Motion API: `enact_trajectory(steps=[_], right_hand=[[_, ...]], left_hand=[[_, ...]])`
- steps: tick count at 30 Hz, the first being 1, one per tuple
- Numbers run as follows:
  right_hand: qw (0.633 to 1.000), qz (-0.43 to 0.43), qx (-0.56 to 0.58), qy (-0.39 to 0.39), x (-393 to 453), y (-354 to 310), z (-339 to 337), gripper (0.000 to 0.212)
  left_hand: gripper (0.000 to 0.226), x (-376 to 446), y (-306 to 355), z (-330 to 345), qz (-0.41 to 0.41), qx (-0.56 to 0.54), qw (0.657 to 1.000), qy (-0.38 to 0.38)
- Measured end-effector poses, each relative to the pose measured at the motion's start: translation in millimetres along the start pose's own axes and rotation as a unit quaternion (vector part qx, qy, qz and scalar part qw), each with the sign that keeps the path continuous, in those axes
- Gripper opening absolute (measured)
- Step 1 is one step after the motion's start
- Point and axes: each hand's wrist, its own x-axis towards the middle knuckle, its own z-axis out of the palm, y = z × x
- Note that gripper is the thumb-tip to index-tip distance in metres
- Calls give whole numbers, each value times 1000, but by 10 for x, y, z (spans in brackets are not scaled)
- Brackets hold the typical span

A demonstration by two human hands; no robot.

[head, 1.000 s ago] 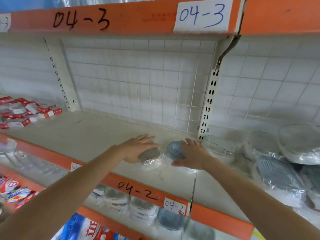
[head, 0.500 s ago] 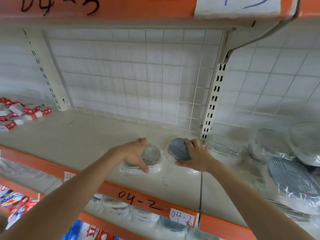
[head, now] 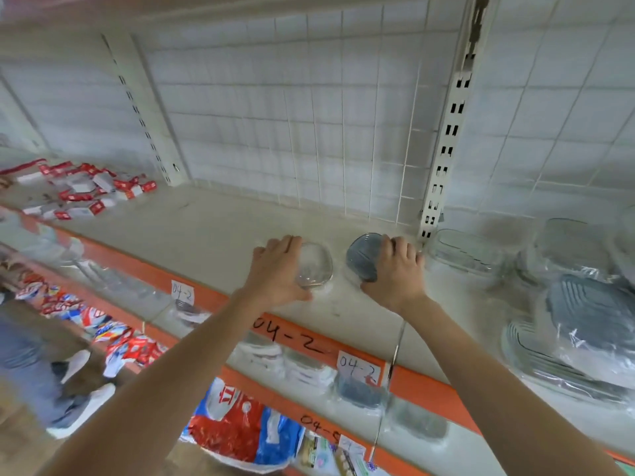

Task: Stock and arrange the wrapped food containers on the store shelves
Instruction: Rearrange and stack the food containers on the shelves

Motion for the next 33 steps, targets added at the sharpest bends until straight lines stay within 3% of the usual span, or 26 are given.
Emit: enact_trajectory(steps=[4, 7, 11, 18, 22, 25, 33], right_hand=[[993, -33, 40, 103, -352, 15, -102, 94], [982, -36, 58, 178, -606, -9, -292, 95], [964, -55, 46, 256, -1106, -185, -450, 91], [982, -86, -21, 164, -2373, -252, -228, 92], [991, -86, -71, 68, -2856, 3, -18, 92], [992, -48, -114, -34, -3030, 244, 220, 92], [983, 36, -127, -124, -2990, 914, 1137, 83]], left_hand=[[97, -384, 107, -8, 31, 62, 989, 130], [95, -626, 163, -114, 61, 39, 972, 222], [98, -1089, 150, -165, 74, -1, 968, 240], [91, -2144, 20, 317, 142, -26, 970, 195], [85, -2444, 165, 652, 193, -19, 979, 62], [83, -2462, 255, 923, 184, 6, 983, -14], [86, -1876, 563, 1797, 185, -40, 978, -86]])
